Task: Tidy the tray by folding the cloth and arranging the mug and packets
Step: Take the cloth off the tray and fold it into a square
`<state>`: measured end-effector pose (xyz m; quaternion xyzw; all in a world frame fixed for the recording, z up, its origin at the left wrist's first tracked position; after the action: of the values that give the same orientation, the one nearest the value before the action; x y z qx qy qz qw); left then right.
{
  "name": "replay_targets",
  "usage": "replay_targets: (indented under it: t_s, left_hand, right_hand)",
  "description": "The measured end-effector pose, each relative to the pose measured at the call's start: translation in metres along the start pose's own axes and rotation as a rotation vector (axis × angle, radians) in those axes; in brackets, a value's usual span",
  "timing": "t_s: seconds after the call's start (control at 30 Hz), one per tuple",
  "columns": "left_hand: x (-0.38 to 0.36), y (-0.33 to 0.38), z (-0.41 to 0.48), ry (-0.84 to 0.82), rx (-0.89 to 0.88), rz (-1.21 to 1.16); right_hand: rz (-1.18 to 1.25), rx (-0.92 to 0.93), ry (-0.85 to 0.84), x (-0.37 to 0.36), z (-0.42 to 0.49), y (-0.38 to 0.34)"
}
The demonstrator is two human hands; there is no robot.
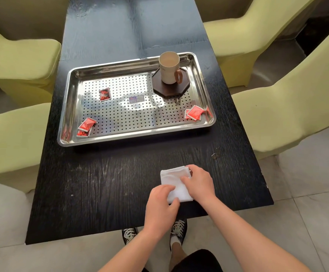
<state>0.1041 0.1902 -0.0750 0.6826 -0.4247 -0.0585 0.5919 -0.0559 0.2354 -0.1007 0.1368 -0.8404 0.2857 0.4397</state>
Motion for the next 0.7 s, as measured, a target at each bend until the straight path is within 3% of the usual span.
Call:
replay_targets:
  t_s: [0.13,0.33,0.53,0.7]
  left_hand:
    - [0.000,-0.011,0.004,-0.050,0.025,0.089]
    - [-0.011,-0.017,-0.006,-0.190,-0.077,0.298]
    - [-0.016,-0.006,-0.004,-0.210,-0.219,0.488]
    - [-0.030,-0.024,0.007,-0.360,-0.234,0.663]
  right_hand:
    - [0.074,0.016,-0.029,-0.008,0.001,0.005]
    - [0.203,-0.010,0.006,-0.004,-0.007,0.015]
    - [0.162,-0.099,0.044,-0.006,-0.028,0.039]
    - [0.072,-0.090,0.068,-0.011,-0.030,0.042]
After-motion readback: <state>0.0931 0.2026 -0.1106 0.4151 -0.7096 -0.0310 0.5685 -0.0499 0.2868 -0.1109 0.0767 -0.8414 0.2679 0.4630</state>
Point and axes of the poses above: each hand's wrist, its own z-axis towards the middle knuckle, its own x-axis out of the back of the hand, y = z × x, the point moved 8 cm from there along z, towards the middle knuckle, and after that the axes turned 14 degrees about -z, right-handed, at the moved point
